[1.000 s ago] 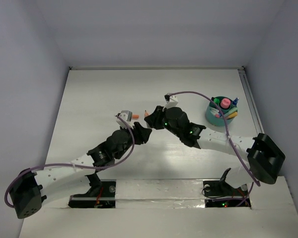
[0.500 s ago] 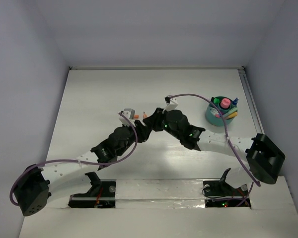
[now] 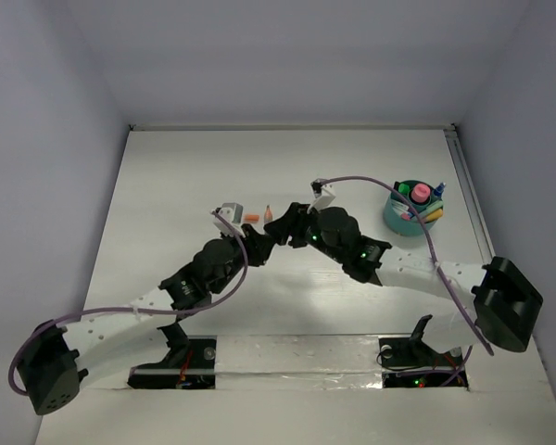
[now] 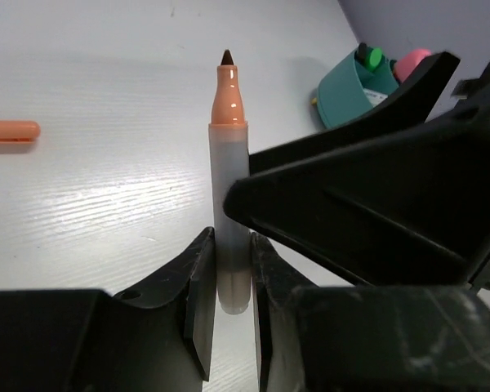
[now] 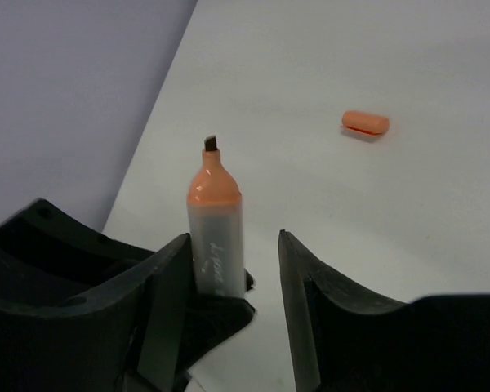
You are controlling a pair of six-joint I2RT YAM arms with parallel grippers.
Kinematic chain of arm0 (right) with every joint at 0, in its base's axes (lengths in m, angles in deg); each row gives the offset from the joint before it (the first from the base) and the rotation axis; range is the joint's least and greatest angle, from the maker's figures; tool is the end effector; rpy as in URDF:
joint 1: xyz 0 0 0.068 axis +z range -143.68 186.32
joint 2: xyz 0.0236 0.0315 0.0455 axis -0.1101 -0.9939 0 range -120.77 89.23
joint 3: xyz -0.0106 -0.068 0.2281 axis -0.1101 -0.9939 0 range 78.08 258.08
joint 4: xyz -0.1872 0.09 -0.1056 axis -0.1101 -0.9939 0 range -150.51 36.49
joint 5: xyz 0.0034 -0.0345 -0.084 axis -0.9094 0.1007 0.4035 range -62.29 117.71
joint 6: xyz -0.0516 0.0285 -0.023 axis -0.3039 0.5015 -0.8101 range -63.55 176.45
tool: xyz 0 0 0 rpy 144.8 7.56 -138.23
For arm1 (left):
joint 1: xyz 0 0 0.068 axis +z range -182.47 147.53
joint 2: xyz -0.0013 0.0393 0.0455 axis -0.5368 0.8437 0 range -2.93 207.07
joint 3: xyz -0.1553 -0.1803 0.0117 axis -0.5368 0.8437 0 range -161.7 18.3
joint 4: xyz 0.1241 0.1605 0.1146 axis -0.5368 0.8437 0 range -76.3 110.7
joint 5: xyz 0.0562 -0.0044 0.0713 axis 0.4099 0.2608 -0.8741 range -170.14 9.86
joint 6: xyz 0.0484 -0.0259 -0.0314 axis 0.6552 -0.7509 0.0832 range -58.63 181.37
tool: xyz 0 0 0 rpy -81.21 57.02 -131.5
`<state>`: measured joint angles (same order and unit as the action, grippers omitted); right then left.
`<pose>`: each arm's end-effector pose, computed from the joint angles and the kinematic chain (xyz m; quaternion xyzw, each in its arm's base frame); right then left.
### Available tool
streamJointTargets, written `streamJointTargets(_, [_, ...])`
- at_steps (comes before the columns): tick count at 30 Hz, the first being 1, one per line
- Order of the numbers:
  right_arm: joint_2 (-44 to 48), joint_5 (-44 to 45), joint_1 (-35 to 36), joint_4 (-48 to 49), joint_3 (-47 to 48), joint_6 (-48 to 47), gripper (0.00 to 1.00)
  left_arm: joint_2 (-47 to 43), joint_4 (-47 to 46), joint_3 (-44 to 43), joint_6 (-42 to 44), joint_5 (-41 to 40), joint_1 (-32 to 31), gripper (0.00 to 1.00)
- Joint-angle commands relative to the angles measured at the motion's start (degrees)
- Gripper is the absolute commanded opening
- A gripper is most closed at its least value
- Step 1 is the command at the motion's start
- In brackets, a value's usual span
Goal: Sort the stationery into containers
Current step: Close the pen cap on the pen.
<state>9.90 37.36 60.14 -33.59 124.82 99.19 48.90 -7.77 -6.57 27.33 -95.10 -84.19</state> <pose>0.1892 0.2452 0.2460 -0.0227 0.7794 0.4210 0.4634 0.1447 -0.1631 0.2374 0.0262 0.7386 -0.3831 0.5541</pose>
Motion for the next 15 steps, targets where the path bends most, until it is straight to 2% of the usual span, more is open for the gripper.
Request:
streamJointTargets(1, [4.1,2.0,0.9,-5.7,0.3,-3.8,0.61,-7.1,2.5,0.5,1.5,-3.2,0.6,0.00])
streamJointTargets(6, [7.3,2.0,-0.7,-9.7,0.2,-7.2,0.62,-14.9,11.4,1.3,0.3,-6.1,1.1,0.00])
streamJointTargets(8, [7.6,1.1,-0.7,-10.0,-0.5,-7.7,0.53,-18.9,15.3,0.8,0.1,-6.7,1.6,0.00])
streamJointTargets(10, [6.3,-0.6,-1.4,-10.3,-0.2,-7.8,0.33,-22.0,19.3,-0.4,-0.1,-7.5,1.6,0.00])
streamJointTargets(12, [1.9,-2.3,-1.4,-10.2,1.6,-7.8,0.20,-24.0,21.4,-1.2,-1.5,-7.7,1.6,0.00])
streamJointTargets(15, [-4.6,-6.7,-2.0,-10.0,5.5,-9.0,0.18,-26.5,24.0,-2.7,-2.5,-6.7,1.6,0.00])
